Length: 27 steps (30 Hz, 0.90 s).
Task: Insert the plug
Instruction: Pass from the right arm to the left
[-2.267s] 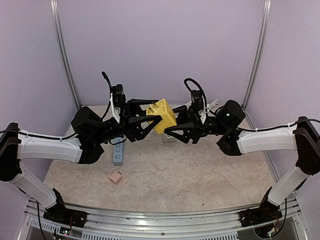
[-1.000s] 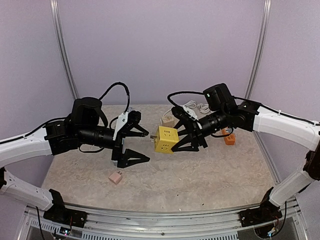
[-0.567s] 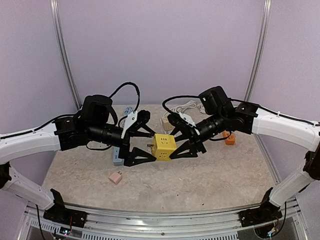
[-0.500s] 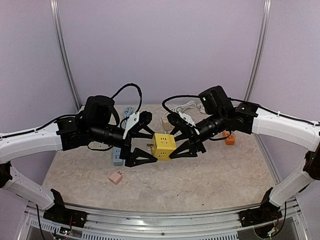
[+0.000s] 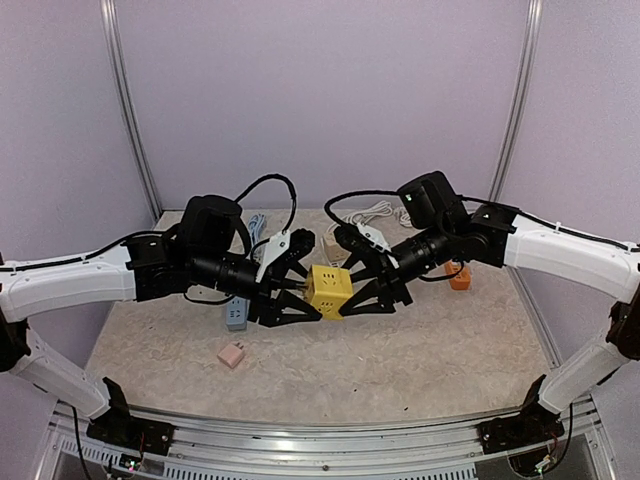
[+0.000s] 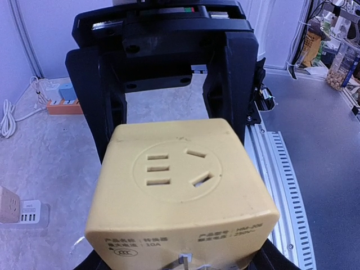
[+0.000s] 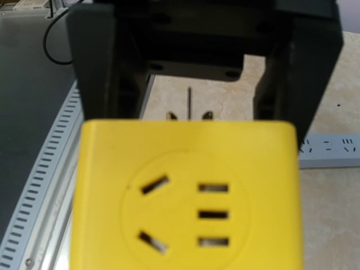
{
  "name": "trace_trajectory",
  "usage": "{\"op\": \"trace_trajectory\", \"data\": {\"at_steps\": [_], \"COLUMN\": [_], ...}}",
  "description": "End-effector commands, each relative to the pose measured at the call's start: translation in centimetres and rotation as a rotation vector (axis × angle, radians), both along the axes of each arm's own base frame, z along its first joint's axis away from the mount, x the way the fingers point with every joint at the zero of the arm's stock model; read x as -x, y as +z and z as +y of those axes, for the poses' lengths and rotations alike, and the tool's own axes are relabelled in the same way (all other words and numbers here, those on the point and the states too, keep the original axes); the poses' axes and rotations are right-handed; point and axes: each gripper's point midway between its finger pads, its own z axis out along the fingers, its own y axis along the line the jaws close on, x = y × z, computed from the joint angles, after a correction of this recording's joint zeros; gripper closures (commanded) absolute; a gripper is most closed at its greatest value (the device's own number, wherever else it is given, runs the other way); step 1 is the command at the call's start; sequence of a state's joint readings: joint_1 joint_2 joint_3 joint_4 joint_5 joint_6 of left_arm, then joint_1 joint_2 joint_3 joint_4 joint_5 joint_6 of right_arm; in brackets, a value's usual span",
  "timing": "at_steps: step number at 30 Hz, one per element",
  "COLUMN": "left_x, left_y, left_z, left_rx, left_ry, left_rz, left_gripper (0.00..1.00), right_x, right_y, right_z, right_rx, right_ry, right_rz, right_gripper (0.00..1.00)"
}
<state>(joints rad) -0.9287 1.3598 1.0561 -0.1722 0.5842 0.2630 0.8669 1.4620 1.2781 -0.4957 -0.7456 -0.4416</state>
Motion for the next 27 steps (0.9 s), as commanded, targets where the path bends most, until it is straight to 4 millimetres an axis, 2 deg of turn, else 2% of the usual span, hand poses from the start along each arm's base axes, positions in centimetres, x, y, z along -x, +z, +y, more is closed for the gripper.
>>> {"op": "trace_trajectory", "data": {"at_steps": [1, 4, 8, 9, 11, 14, 19, 22, 24, 27], "left_x": [-0.1, -0.1, 0.1, 0.2, 0.4, 0.8, 1.6, 1.8, 1.9, 2.0], "left_y": [1.9, 2.3, 3.6, 4.0, 5.0, 6.1, 7.4, 7.6, 7.3, 7.1], "left_z": [-0.9, -0.9, -0.7, -0.6, -0.3, -0.2, -0.3, -0.6, -0.9, -1.1], "left_rx": [0.074, 0.119, 0.216, 0.252, 0.310, 0.378, 0.475, 0.494, 0.490, 0.493], "left_ry": [0.000, 0.013, 0.019, 0.020, 0.020, 0.005, -0.040, -0.059, -0.066, -0.072], "left_rz": [-0.031, -0.059, -0.111, -0.129, -0.148, -0.158, -0.152, -0.142, -0.135, -0.130], "left_gripper": [0.80, 0.88, 0.97, 0.99, 1.00, 1.00, 1.00, 1.00, 1.00, 1.00], "right_x": [0.3, 0.1, -0.2, -0.1, 0.7, 1.8, 1.6, 1.4, 1.8, 2.1], "right_y": [1.7, 2.3, 4.0, 5.1, 5.4, 6.5, 6.8, 7.4, 8.5, 9.0], "right_z": [0.6, 0.5, -0.4, -0.5, -1.0, -1.4, -1.6, -1.7, -2.1, -2.3], "right_rx": [-0.059, -0.090, -0.200, -0.256, -0.319, -0.415, -0.497, -0.550, -0.614, -0.653], "right_ry": [0.023, 0.008, -0.028, -0.026, -0.002, 0.036, 0.015, -0.001, 0.011, 0.027], "right_rz": [-0.049, -0.064, -0.067, -0.077, -0.071, -0.076, -0.103, -0.105, -0.114, -0.090], "right_gripper": [0.72, 0.56, 0.24, 0.19, 0.10, 0.05, 0.04, 0.04, 0.04, 0.05]}}
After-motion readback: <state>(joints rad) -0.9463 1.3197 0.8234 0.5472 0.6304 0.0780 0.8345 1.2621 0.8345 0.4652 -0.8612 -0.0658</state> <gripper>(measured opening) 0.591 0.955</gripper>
